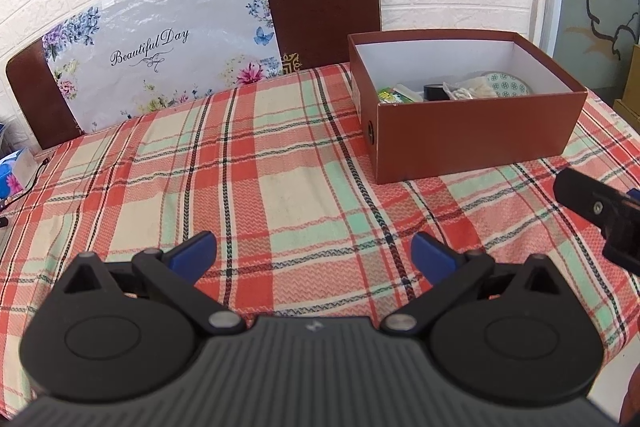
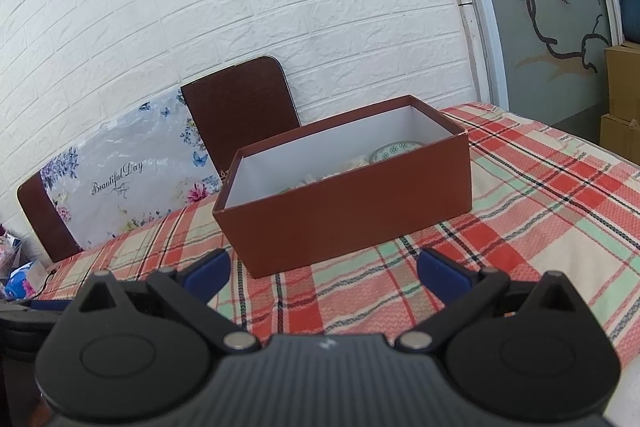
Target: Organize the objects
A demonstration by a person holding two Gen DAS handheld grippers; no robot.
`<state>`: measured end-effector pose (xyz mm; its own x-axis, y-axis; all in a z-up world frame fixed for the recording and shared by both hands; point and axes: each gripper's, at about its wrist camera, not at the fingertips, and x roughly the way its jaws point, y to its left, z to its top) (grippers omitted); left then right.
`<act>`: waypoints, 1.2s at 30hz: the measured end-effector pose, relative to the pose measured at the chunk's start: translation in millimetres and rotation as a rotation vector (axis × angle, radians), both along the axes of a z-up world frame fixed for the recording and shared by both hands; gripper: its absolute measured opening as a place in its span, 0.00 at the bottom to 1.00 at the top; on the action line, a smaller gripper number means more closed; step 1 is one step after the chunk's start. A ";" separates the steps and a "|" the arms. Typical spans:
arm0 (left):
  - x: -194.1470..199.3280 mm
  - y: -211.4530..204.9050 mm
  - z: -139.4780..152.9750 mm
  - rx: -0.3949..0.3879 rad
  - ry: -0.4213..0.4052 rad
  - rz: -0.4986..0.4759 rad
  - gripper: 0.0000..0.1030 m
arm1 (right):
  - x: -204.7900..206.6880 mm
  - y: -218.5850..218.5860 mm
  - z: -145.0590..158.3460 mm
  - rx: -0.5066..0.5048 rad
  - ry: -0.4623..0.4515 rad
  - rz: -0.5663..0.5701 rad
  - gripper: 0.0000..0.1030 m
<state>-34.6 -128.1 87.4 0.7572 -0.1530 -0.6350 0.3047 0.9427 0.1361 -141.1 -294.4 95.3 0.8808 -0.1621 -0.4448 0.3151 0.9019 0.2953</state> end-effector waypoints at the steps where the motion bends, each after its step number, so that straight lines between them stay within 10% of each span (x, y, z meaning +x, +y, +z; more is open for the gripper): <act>1: -0.2 -0.4 -0.2 0.003 0.000 0.000 1.00 | -0.1 0.5 -0.2 0.000 0.001 -0.001 1.00; 36: 6.9 -4.1 -10.8 0.012 0.072 -0.008 1.00 | 2.1 4.0 -5.3 0.008 0.016 0.008 1.00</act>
